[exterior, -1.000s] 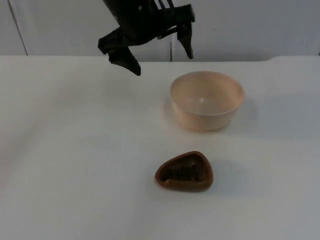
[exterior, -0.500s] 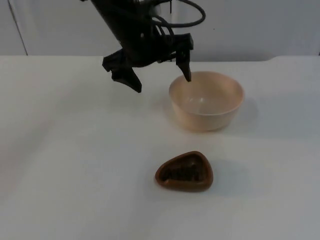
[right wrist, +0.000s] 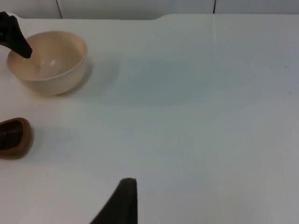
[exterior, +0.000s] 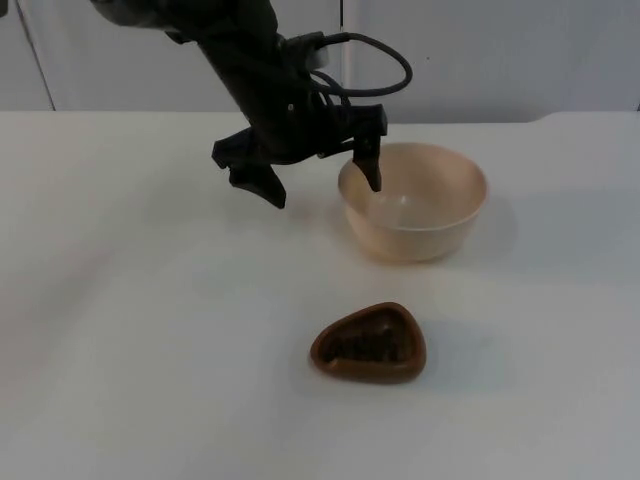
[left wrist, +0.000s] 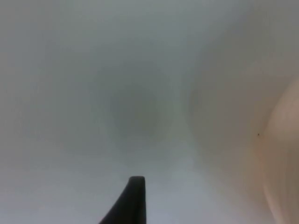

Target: Pick up the bowl with the left hand and pour the coffee beans from the cup into the bowl with the right hand.

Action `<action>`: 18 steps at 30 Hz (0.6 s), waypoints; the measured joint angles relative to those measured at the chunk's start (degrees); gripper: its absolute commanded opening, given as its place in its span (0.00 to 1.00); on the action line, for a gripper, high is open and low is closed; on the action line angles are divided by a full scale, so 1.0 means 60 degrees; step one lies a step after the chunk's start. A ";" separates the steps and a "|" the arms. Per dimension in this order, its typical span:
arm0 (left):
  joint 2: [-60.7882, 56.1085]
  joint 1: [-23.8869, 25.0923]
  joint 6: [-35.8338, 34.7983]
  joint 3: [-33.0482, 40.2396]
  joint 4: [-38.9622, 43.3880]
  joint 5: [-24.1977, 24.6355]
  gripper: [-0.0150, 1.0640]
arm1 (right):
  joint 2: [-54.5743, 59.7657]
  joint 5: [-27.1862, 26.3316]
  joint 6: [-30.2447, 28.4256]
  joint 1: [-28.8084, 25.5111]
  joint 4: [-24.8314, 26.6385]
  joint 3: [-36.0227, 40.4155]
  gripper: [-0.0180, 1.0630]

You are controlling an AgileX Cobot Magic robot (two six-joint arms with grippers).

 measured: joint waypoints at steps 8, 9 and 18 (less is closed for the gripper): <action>0.0000 0.0000 0.0080 0.0000 0.0000 -0.0065 0.77 | 0.0000 0.0000 0.0000 0.0000 0.0000 0.0000 0.99; 0.0000 0.0000 0.0137 0.0000 0.0000 -0.0065 0.77 | 0.0000 0.0000 0.0000 0.0000 0.0000 0.0000 0.99; 0.0000 -0.0296 0.0305 0.0000 0.0000 -0.0187 0.69 | 0.0000 0.0000 0.0000 0.0000 0.0000 0.0000 0.99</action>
